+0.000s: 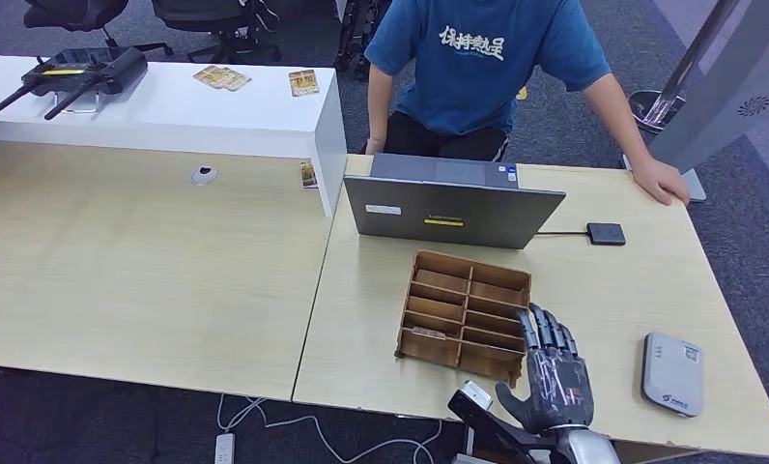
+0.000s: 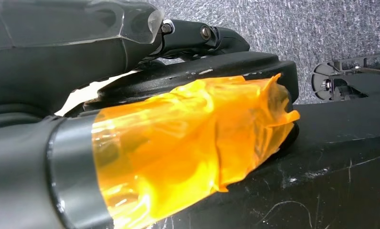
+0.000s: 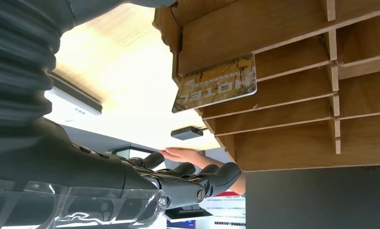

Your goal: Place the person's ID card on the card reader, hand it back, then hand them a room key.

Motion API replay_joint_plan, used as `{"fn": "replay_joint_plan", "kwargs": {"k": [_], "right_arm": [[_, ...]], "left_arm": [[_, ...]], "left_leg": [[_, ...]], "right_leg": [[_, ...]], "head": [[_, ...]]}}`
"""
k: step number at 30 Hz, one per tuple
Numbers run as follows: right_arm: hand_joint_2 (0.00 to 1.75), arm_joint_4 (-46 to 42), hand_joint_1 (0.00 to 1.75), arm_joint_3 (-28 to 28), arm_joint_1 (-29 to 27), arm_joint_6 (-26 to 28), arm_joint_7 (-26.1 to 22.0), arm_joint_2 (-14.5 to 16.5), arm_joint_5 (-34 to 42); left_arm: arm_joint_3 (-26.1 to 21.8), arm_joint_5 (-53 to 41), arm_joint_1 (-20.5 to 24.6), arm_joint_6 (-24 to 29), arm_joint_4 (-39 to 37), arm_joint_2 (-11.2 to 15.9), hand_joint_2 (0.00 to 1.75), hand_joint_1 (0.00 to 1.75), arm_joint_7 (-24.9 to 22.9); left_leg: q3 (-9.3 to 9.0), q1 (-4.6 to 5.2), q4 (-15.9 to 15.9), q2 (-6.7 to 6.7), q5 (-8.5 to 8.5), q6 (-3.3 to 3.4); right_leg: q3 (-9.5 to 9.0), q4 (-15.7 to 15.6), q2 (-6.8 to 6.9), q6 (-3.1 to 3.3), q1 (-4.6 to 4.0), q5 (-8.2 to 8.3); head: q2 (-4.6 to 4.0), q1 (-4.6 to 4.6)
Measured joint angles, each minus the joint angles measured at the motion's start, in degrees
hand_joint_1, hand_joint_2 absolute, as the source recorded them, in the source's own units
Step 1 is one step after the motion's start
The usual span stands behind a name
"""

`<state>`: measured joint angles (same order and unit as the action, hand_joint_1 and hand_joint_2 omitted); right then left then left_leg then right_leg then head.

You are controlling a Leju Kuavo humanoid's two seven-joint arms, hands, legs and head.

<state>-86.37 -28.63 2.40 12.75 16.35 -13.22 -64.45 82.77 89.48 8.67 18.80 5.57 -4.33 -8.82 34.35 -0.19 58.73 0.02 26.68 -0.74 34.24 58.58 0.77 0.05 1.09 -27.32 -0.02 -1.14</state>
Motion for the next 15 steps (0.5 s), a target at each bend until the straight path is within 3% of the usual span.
{"fn": "replay_joint_plan", "kwargs": {"k": [15], "right_arm": [[1.75, 0.3, 0.00, -0.3, 0.0, 0.0, 0.0, 0.0, 0.7]], "left_arm": [[0.0, 0.0, 0.0, 0.0, 0.0, 0.0, 0.00, 0.00, 0.0]], "left_leg": [[0.00, 0.00, 0.0, 0.00, 0.00, 0.00]], "right_leg": [[0.00, 0.0, 0.00, 0.00, 0.00, 0.00]], "head": [[0.00, 0.00]]}}
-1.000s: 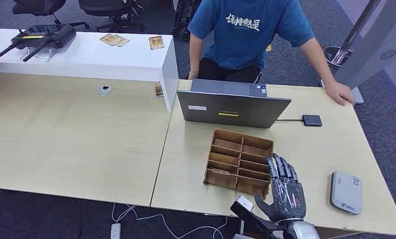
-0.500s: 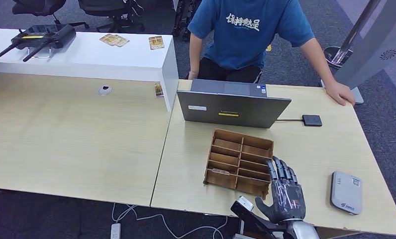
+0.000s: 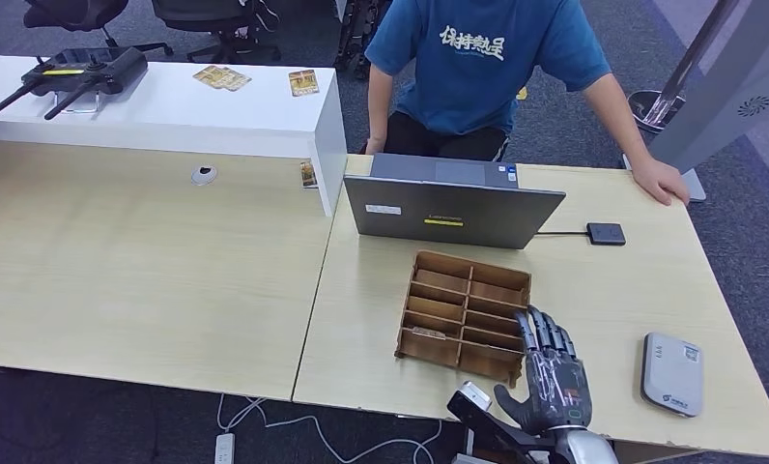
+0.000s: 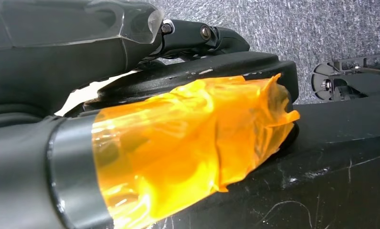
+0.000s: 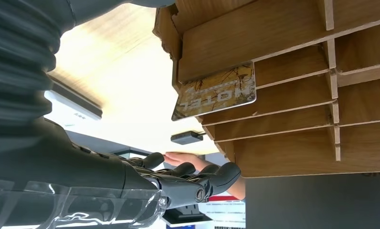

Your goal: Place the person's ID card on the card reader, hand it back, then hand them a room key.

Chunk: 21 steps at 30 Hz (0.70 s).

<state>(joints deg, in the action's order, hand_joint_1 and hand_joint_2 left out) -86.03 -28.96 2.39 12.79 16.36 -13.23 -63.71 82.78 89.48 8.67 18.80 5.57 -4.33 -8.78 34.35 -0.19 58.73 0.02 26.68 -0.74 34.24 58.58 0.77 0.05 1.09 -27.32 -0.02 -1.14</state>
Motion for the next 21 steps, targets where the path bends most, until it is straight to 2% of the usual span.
{"fn": "replay_joint_plan", "kwargs": {"k": [21], "right_arm": [[1.75, 0.0, 0.00, -0.6, -0.3, 1.2, -0.8, 0.0, 1.0]], "left_arm": [[0.1, 0.0, 0.0, 0.0, 0.0, 0.0, 0.00, 0.00, 0.1]], "left_leg": [[0.00, 0.00, 0.0, 0.00, 0.00, 0.00]], "right_leg": [[0.00, 0.0, 0.00, 0.00, 0.00, 0.00]], "head": [[0.00, 0.00]]}}
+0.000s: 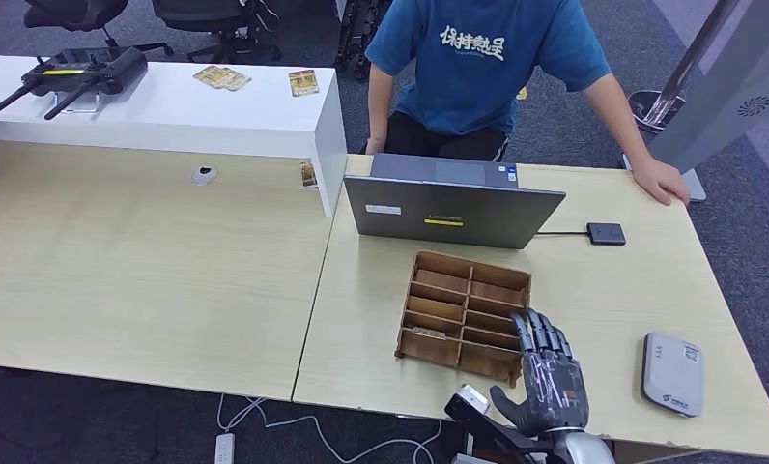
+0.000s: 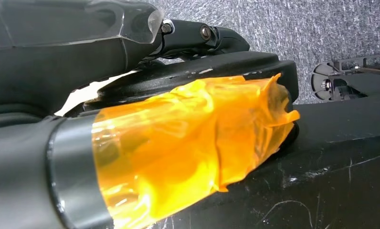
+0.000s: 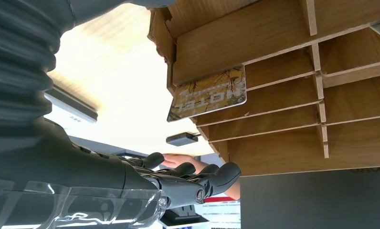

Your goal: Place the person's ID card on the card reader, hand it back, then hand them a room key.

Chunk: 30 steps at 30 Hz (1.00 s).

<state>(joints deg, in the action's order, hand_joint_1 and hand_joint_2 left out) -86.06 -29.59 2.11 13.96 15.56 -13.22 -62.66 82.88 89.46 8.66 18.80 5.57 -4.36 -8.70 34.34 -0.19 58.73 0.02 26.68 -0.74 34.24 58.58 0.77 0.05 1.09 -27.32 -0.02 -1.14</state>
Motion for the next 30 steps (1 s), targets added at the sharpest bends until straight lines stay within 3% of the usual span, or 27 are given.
{"fn": "replay_joint_plan", "kwargs": {"k": [30], "right_arm": [[1.75, -0.4, 0.00, 0.0, -1.2, 2.2, -0.7, 0.2, -0.4]], "left_arm": [[0.4, -0.3, 0.0, 0.0, 0.0, -0.1, 0.00, 0.00, 0.0]], "left_leg": [[0.00, 0.00, 0.0, 0.00, 0.00, 0.00]], "right_leg": [[0.00, 0.0, 0.00, 0.00, 0.00, 0.00]], "head": [[0.00, 0.00]]}}
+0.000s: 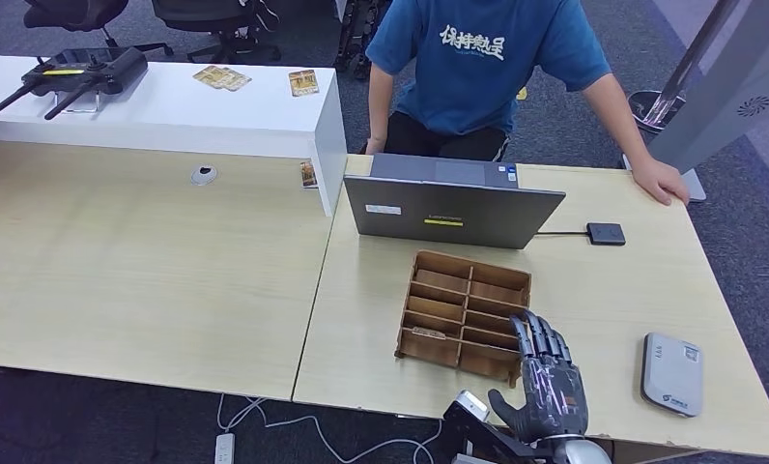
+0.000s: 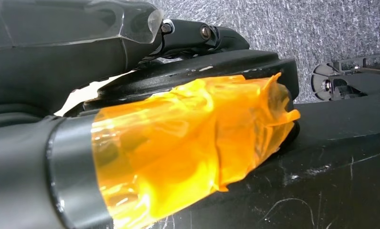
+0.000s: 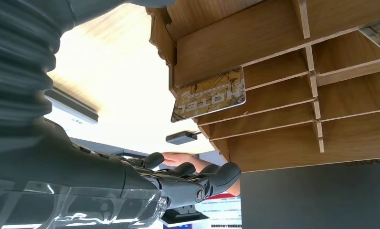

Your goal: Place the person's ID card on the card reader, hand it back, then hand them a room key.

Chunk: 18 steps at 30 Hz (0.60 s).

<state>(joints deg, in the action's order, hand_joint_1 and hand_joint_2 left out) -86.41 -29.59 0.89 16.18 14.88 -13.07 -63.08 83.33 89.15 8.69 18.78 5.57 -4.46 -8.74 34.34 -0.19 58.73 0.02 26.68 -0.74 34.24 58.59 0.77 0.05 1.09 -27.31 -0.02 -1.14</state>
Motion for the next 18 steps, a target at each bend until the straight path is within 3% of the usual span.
{"fn": "replay_joint_plan", "kwargs": {"k": [18], "right_arm": [[1.75, 1.3, 0.00, 0.0, 0.9, 0.5, -0.6, 0.9, -0.9]], "left_arm": [[0.7, -0.4, 0.1, -0.1, 0.0, 0.0, 0.00, 0.00, -0.1]], "left_leg": [[0.01, 0.00, 0.0, 0.00, 0.00, 0.00]], "right_leg": [[0.00, 0.0, 0.00, 0.00, 0.00, 0.00]], "head": [[0.00, 0.00]]}}
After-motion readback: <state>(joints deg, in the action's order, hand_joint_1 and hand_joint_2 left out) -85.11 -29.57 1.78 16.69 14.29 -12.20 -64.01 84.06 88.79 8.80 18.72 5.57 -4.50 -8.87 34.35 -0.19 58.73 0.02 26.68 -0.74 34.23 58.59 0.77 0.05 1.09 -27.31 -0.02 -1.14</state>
